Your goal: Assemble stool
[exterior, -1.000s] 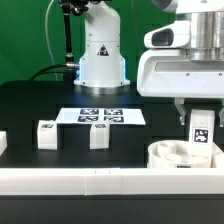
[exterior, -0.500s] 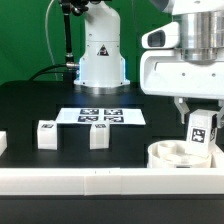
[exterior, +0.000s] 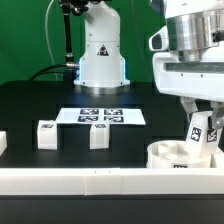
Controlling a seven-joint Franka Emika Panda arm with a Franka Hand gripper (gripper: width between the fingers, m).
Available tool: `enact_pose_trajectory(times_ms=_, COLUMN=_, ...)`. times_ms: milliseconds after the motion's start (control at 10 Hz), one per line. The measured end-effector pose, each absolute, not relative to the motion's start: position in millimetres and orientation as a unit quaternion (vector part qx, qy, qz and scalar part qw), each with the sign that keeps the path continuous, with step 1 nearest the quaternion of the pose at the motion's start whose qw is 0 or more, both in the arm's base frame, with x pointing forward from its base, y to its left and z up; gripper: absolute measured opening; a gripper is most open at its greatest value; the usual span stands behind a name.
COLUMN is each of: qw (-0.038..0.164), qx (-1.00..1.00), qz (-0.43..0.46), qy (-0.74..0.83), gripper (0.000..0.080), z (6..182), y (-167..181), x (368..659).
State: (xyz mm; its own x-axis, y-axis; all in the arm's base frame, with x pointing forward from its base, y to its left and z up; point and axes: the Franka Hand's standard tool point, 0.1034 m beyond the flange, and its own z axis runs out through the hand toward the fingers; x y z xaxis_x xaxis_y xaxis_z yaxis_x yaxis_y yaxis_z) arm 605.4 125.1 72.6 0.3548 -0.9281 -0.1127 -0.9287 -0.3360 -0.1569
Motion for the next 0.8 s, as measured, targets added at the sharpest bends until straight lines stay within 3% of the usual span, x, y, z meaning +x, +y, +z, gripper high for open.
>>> enact_pose_trajectory(times_ms=600, qw=0.107, qx=-0.708, qz=0.025, qy=0.697, gripper=0.0338, z=71.6, y=126.9, x=605.2)
enact_pose_trajectory(times_ms=800, qw=0.143, qx=-0.606, qz=0.021, qy=0.782, gripper=0.0338, z=71.3, y=118.8, x=607.8)
